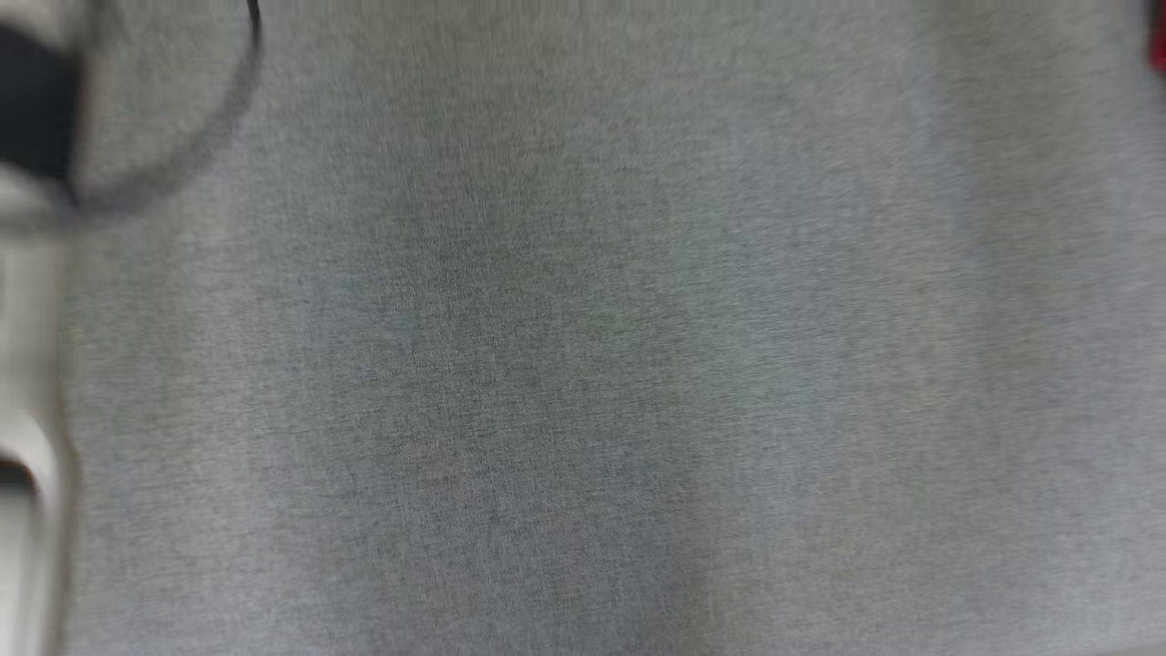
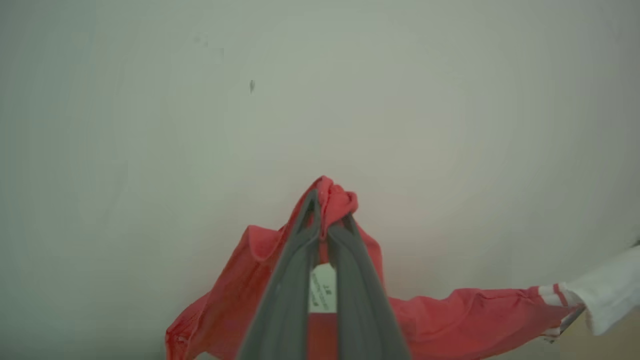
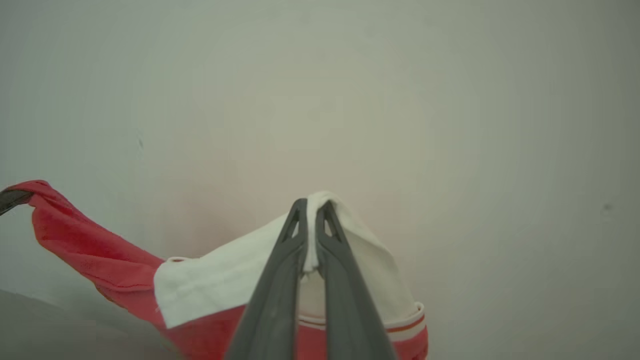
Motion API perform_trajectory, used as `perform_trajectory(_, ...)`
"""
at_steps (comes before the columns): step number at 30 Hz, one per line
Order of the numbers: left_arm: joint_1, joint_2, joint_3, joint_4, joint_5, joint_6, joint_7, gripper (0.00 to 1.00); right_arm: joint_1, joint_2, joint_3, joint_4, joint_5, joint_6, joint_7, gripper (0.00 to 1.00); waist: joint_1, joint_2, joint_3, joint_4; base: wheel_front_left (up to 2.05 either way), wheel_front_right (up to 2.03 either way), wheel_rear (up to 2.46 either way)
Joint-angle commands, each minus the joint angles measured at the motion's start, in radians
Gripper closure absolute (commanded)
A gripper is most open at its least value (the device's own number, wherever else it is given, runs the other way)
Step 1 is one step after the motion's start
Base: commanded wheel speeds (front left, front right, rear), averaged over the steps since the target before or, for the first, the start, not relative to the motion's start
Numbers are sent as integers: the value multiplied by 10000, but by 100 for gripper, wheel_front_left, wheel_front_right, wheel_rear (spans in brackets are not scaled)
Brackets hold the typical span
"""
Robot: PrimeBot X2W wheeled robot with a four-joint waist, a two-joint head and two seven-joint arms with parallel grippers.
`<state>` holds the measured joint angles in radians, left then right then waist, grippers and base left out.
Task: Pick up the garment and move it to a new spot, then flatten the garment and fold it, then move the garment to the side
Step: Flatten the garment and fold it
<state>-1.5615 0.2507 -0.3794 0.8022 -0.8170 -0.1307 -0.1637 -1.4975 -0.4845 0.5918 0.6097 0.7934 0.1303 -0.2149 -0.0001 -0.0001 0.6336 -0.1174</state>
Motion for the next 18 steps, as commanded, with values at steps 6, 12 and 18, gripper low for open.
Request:
perform_trajectory(6,3997,433,175,-2371,-568,481,-292,100,3965,-369,-692,-1633,-15,1,-253,100,1,1,-1519,-65,0,0,0)
perform_trajectory(12,6944,648,510,-4417,-1025,1257,-439,100,6710,-232,-1424,-2856,-250,1,-69,100,1,1,-2135,-123,0,0,0)
perform_trajectory(18,9939,705,816,-6022,-1437,1981,-671,100,9590,222,-2532,-4076,-653,1,484,100,1,1,-2768,-99,0,0,0)
